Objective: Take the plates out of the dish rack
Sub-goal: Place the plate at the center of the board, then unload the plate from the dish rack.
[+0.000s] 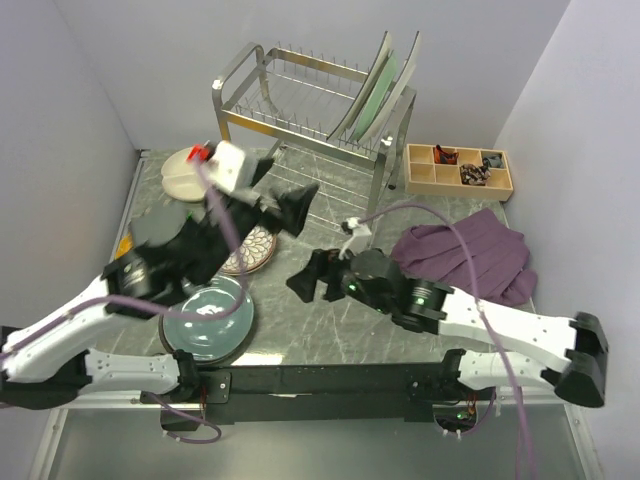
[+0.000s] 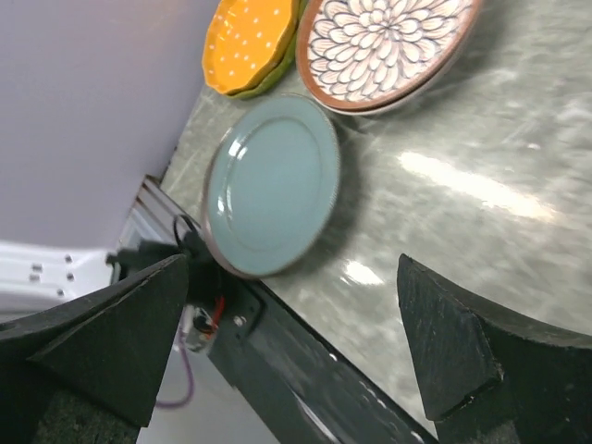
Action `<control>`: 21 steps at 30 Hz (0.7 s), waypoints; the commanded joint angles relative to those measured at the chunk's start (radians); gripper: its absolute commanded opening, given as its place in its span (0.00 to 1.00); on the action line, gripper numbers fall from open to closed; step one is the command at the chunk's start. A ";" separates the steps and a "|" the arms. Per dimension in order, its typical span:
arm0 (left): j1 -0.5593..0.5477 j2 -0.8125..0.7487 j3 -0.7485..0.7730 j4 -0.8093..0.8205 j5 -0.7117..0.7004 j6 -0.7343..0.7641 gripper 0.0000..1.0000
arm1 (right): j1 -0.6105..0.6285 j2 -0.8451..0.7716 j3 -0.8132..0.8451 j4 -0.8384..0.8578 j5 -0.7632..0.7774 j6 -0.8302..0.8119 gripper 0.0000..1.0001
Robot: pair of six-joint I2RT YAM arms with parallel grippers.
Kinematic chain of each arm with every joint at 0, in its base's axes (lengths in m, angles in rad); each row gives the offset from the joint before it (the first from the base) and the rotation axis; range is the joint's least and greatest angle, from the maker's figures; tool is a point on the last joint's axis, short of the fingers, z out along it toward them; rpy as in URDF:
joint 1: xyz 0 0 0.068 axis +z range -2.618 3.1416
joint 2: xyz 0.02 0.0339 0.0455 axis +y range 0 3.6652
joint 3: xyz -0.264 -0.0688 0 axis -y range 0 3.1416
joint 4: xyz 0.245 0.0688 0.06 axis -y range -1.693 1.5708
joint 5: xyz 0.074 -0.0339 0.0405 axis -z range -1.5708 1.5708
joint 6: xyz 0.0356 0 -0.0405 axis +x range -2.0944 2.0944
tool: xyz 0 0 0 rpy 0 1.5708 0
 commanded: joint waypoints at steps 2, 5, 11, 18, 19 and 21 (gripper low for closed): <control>0.158 0.208 0.264 -0.131 0.299 -0.046 0.83 | 0.005 -0.220 -0.061 -0.134 0.128 -0.119 1.00; 0.257 0.343 0.426 -0.182 0.384 -0.020 0.74 | 0.003 -0.344 -0.113 -0.128 0.202 -0.155 1.00; 0.349 0.511 0.572 -0.280 0.447 0.129 0.63 | 0.002 -0.550 -0.270 0.005 0.207 -0.194 1.00; 0.372 0.582 0.578 -0.182 0.527 0.180 0.60 | 0.002 -0.611 -0.293 0.015 0.181 -0.178 1.00; 0.372 0.591 0.580 -0.152 0.516 0.189 0.60 | 0.002 -0.611 -0.294 0.013 0.181 -0.176 1.00; 0.375 0.626 0.595 -0.128 0.483 0.192 0.49 | 0.002 -0.602 -0.293 0.012 0.181 -0.175 1.00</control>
